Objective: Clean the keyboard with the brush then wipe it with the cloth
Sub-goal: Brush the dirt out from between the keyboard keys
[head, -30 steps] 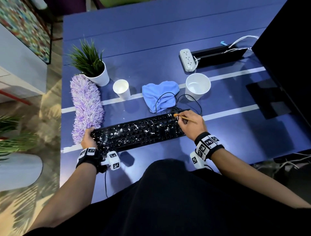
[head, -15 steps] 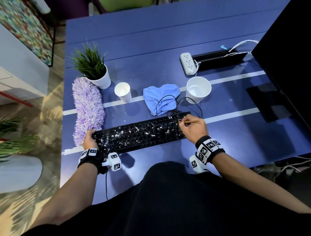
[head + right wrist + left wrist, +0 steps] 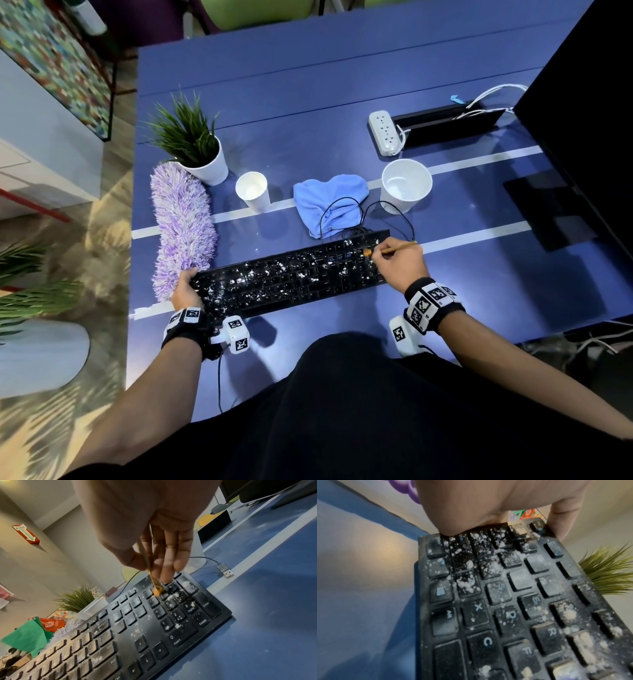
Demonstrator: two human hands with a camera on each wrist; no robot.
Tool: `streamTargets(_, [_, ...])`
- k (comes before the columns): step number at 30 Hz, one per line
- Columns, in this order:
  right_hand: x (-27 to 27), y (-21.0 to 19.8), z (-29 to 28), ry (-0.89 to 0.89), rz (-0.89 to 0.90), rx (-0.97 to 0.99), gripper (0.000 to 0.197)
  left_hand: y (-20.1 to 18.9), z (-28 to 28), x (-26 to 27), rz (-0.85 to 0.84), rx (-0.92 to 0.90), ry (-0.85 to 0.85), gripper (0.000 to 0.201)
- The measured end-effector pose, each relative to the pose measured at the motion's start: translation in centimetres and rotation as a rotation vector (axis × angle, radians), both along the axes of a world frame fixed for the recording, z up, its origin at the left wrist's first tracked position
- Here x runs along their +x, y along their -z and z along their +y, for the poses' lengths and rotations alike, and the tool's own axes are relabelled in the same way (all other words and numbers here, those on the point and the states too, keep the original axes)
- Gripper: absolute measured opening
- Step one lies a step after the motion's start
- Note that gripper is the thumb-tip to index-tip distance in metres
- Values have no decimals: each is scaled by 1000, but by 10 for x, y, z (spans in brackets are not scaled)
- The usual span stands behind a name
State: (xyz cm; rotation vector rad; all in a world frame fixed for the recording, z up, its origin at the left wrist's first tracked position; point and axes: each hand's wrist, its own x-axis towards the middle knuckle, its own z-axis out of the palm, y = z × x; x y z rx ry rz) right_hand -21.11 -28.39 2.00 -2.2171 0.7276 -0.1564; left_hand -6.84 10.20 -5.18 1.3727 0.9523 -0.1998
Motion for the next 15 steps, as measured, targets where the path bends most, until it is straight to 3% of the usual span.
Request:
streamTargets(6, [-4,-1,1,29,-88,54,11,6,6,3,-25,44,37,24])
streamTargets(10, [-9,8,-5,-113,148,42,11,22,17,8,9,17,63,28])
streamTargets(13, [-15,11,-5,-56,17,43,11,40,28,13,10,-8,75,40])
streamTargets(15, [-16,13,-7,-69,18,37,12,31,23,12,13,-8,70,36])
